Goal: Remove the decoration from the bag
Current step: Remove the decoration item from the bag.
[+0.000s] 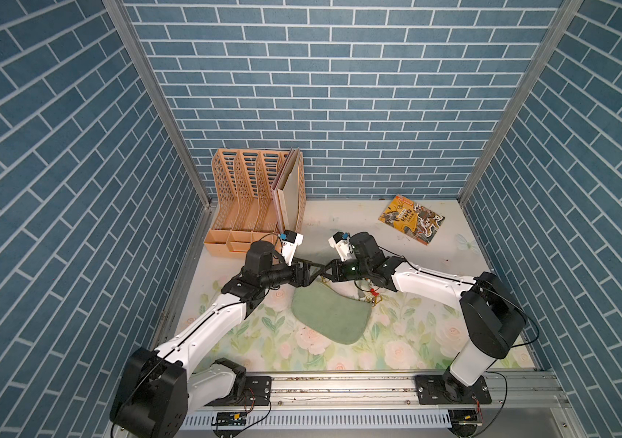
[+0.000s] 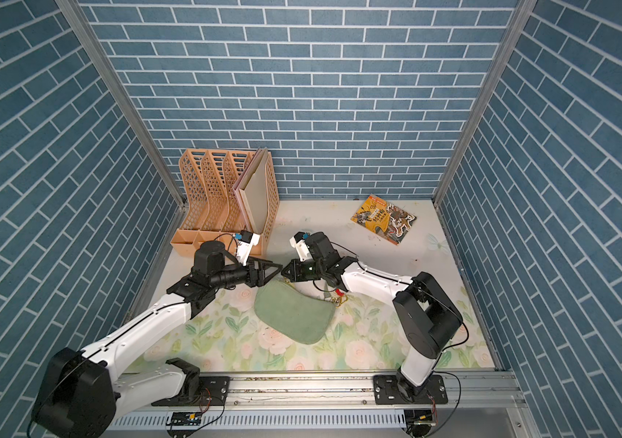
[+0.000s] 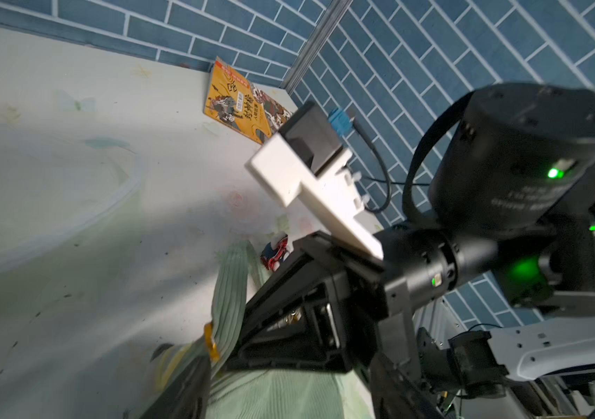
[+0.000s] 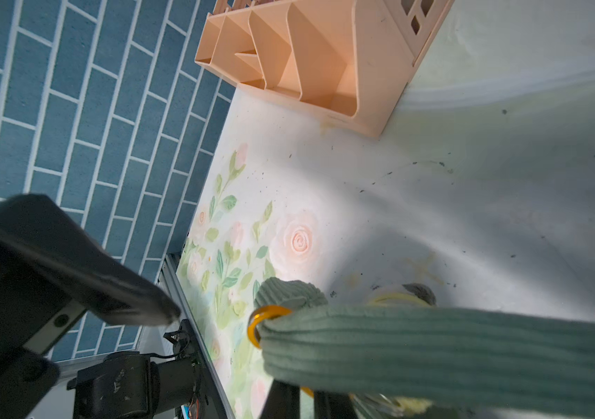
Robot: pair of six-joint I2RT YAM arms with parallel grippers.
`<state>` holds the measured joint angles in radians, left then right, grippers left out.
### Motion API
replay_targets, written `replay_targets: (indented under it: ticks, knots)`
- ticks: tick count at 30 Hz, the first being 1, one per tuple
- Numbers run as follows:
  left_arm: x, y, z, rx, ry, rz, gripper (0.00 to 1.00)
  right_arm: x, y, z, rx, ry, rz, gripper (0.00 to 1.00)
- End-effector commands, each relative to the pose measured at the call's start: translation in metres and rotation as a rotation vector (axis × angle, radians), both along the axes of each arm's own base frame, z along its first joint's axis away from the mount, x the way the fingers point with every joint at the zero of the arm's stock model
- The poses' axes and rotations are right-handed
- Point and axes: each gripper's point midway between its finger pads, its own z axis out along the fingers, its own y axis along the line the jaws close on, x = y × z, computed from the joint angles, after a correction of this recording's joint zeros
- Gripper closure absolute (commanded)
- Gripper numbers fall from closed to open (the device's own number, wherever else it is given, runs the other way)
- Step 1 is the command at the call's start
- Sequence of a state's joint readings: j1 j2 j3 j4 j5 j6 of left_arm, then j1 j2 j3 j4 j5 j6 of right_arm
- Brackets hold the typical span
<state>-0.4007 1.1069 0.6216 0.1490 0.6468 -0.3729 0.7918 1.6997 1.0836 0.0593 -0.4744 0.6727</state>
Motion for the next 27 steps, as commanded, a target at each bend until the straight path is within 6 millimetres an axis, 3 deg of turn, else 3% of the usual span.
replay_targets:
  ticks: [1, 10, 17, 27]
  knots:
    - [0.003, 0.013, 0.002, 0.121, -0.237, 0.07, 0.26, 0.003, -0.005, 0.015, 0.008, -0.044, 0.003, 1.0]
    - [-0.001, 0.01, -0.005, 0.339, -0.487, -0.016, 0.27, -0.004, -0.009, 0.035, 0.04, -0.037, 0.038, 1.0]
    - [-0.005, -0.01, -0.012, 0.374, -0.532, -0.141, 0.3, -0.011, -0.012, 0.043, 0.042, -0.031, 0.079, 1.0]
    - [0.001, -0.018, -0.024, 0.442, -0.573, -0.184, 0.38, -0.017, -0.016, 0.052, 0.038, -0.021, 0.118, 1.0]
